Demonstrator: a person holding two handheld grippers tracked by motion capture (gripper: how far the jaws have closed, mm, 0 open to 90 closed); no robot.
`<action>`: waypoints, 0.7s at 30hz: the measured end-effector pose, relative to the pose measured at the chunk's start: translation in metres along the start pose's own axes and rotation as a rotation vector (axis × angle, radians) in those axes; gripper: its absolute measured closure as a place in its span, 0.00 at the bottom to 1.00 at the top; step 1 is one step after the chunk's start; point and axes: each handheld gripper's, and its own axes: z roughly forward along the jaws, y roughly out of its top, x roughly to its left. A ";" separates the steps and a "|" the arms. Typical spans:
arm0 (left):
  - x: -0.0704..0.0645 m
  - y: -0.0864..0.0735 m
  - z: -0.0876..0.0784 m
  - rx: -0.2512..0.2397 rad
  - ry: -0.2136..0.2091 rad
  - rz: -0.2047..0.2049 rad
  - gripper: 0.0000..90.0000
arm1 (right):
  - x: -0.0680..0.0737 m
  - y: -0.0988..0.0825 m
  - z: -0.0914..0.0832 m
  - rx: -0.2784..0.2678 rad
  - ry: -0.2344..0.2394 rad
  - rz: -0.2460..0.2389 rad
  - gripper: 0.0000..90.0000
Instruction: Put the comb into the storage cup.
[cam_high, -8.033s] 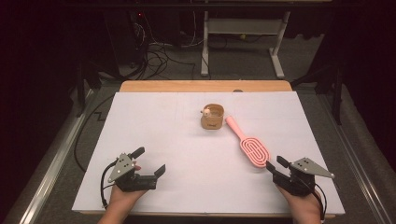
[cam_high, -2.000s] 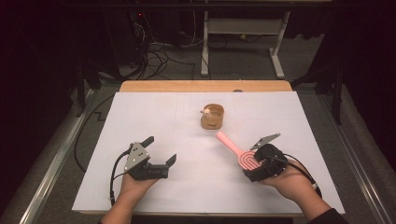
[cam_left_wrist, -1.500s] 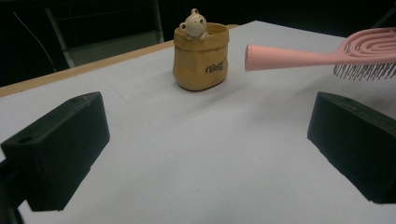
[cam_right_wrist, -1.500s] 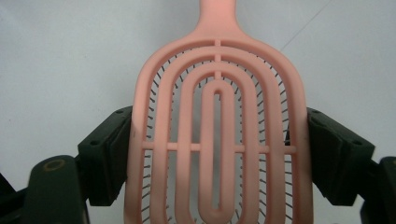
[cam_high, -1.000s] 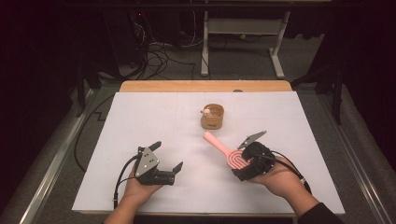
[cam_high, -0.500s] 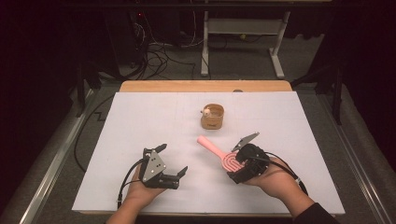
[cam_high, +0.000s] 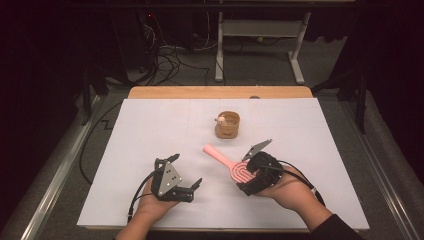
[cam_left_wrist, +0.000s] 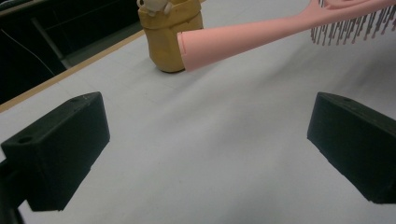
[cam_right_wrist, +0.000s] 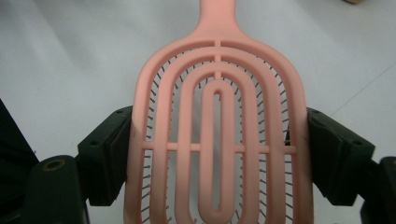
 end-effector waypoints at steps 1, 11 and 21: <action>-0.001 0.000 0.001 0.004 0.002 0.007 0.00 | 0.001 0.001 0.001 0.001 0.001 -0.004 0.22; -0.012 0.002 0.007 0.016 0.022 0.073 0.00 | 0.008 0.010 0.006 -0.001 0.019 -0.030 0.22; -0.020 0.005 0.012 0.018 0.044 0.091 0.00 | 0.012 0.013 0.003 -0.002 0.012 -0.049 0.22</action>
